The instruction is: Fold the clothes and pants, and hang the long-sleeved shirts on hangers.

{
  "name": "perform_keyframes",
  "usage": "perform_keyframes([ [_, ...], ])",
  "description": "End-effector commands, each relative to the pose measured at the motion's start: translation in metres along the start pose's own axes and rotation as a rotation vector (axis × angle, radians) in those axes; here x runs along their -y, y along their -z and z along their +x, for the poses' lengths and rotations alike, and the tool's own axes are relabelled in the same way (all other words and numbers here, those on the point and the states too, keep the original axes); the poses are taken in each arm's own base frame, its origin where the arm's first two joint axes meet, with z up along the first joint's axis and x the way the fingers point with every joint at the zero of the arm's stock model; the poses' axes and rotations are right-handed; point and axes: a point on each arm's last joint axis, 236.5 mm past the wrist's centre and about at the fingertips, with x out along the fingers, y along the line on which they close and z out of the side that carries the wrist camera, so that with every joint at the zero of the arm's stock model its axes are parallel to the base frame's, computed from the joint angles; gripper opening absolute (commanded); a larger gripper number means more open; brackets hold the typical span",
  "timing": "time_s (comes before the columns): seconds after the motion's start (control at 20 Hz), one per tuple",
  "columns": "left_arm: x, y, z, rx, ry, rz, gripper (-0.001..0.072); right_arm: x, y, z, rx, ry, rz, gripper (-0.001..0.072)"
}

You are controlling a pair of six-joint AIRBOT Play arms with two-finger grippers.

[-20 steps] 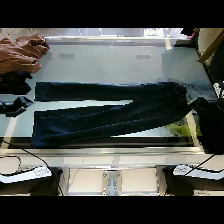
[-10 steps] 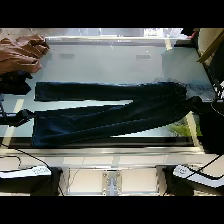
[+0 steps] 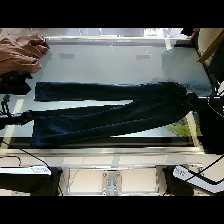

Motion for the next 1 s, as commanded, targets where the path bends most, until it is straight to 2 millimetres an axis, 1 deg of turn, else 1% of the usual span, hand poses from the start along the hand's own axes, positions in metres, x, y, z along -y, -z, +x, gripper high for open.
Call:
perform_keyframes([
  [0.0, 0.002, -0.005, 0.003, 0.017, 0.008, 0.016, 0.0687, -0.004, 0.001, 0.001, -0.004, -0.004, 0.006, 0.037],
  [0.1, 0.01, -0.005, 0.002, 0.019, 0.042, 0.032, 0.0684, -0.004, 0.001, 0.001, -0.004, -0.003, 0.007, 0.037],
  [0.15, 0.013, -0.004, 0.002, 0.013, 0.052, 0.032, 0.0621, -0.004, 0.001, 0.001, -0.003, -0.003, 0.007, 0.037],
  [0.2, 0.015, -0.003, 0.002, 0.009, 0.059, 0.032, 0.0474, -0.003, 0.001, 0.001, -0.003, -0.003, 0.007, 0.037],
  [0.25, 0.016, -0.002, 0.002, 0.006, 0.064, 0.031, 0.0383, -0.003, 0.001, 0.001, -0.003, -0.002, 0.007, 0.037],
  [0.3, 0.017, -0.002, 0.002, 0.007, 0.071, 0.029, 0.0312, -0.003, 0.001, 0.001, -0.004, 0.002, 0.005, 0.037],
  [0.35, 0.02, -0.003, 0.002, 0.013, 0.081, 0.025, 0.016, -0.002, 0.002, 0.001, -0.007, 0.006, 0.004, 0.037],
  [0.4, 0.021, -0.007, 0.002, 0.025, 0.088, 0.019, 0.0024, 0.0, 0.002, 0.001, -0.009, 0.01, 0.004, 0.037],
  [0.6, 0.024, -0.024, -0.002, 0.088, 0.101, -0.001, 0.0021, 0.003, 0.004, 0.001, -0.017, 0.025, -0.001, 0.037],
  [0.7, 0.024, -0.041, -0.01, 0.137, 0.098, -0.026, 0.002, 0.01, 0.008, 0.0, -0.032, 0.056, -0.007, 0.0369],
  [0.75, 0.022, -0.055, -0.016, 0.182, 0.099, -0.065, 0.002, 0.015, 0.008, 0.0, -0.033, 0.074, -0.01, 0.0369],
  [0.85, 0.015, -0.079, -0.032, 0.276, 0.099, -0.129, 0.002, 0.03, 0.009, -0.002, -0.039, 0.138, -0.027, 0.0369],
  [0.9, 0.01, -0.084, -0.036, 0.298, 0.09, -0.161, 0.002, 0.041, 0.009, -0.004, -0.042, 0.183, -0.031, 0.0369],
  [0.95, 0.006, -0.085, -0.036, 0.302, 0.076, -0.187, 0.0019, 0.054, 0.01, -0.007, -0.046, 0.242, -0.025, 0.0369],
])
